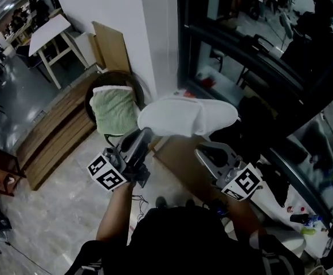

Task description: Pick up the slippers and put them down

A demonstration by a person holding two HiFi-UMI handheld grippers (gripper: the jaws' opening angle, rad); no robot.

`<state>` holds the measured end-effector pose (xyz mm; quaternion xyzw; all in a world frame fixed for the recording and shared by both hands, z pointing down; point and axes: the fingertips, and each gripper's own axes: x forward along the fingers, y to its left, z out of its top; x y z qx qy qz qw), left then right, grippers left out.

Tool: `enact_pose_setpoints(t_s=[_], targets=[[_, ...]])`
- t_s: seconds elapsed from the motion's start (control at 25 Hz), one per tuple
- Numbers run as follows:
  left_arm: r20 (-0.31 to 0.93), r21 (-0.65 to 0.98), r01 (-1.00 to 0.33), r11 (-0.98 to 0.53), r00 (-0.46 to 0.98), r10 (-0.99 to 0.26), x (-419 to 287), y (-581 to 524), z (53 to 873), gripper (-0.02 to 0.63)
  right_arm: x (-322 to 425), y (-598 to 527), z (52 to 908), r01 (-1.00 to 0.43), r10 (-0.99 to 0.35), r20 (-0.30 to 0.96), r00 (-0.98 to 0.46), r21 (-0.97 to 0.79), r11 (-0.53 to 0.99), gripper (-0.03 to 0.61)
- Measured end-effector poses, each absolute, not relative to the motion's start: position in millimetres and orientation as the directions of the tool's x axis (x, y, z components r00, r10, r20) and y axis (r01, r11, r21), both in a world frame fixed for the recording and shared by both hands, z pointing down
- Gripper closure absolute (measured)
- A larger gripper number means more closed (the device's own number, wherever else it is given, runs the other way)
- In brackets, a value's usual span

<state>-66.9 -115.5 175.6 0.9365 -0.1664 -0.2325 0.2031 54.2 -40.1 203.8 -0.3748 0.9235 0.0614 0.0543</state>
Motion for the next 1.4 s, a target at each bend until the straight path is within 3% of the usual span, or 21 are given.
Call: enact_pose_setpoints(t_s=[0.36, 0.72, 1.4], targets=[[-0.393, 0.307, -0.327, -0.894, 0.812, -0.432, -81, -116, 130, 0.581, 36, -59, 154, -0.697, -0.669, -0.202, -0.716, 0.149, 0.701, 0.546], [-0.331, 0.215, -0.447, -0.868, 0.803, -0.496, -81, -126, 147, 0.581, 33, -76, 143, -0.716, -0.686, -0.213, -0.695, 0.118, 0.689, 0.546], [-0.31, 0.304, -0.484, -0.82, 0.764, -0.566, -92, -145, 180, 0.581, 32, -92, 172, -0.714, -0.7, -0.161, -0.696, 0.049, 0.699, 0.546]])
